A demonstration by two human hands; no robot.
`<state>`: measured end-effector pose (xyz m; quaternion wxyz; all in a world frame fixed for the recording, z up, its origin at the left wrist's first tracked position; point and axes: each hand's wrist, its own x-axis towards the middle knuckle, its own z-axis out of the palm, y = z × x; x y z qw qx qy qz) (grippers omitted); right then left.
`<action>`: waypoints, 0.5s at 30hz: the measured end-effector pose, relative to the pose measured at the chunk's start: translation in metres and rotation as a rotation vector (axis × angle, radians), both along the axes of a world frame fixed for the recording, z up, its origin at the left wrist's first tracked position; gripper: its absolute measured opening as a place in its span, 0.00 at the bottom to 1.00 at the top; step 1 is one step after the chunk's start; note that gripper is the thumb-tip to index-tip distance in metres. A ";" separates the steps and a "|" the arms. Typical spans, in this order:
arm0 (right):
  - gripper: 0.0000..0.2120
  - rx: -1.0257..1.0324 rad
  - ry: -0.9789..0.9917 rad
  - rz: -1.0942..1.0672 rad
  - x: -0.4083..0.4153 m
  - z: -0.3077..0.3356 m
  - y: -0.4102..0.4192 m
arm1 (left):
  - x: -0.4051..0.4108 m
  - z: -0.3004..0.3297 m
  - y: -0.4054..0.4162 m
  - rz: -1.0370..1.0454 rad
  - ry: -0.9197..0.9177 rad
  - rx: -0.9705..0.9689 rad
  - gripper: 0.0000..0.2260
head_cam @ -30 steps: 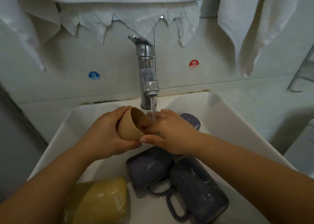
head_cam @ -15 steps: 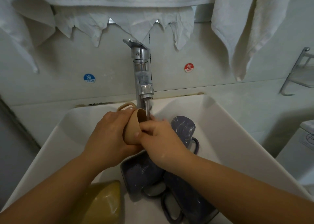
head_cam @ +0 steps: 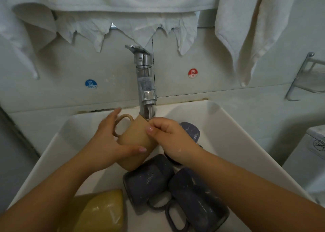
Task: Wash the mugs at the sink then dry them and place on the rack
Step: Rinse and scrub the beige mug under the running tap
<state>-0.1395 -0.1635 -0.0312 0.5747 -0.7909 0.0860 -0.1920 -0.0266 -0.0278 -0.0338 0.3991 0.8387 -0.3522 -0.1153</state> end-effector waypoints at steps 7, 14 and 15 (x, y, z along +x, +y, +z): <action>0.11 0.015 0.098 -0.033 0.006 0.003 0.003 | -0.002 -0.007 -0.006 0.008 -0.111 -0.025 0.47; 0.12 0.090 0.175 -0.055 0.010 -0.002 0.005 | -0.010 -0.004 -0.006 -0.013 -0.289 0.121 0.51; 0.11 0.093 0.178 -0.060 0.009 -0.001 0.003 | -0.009 -0.003 -0.006 -0.016 -0.297 0.117 0.51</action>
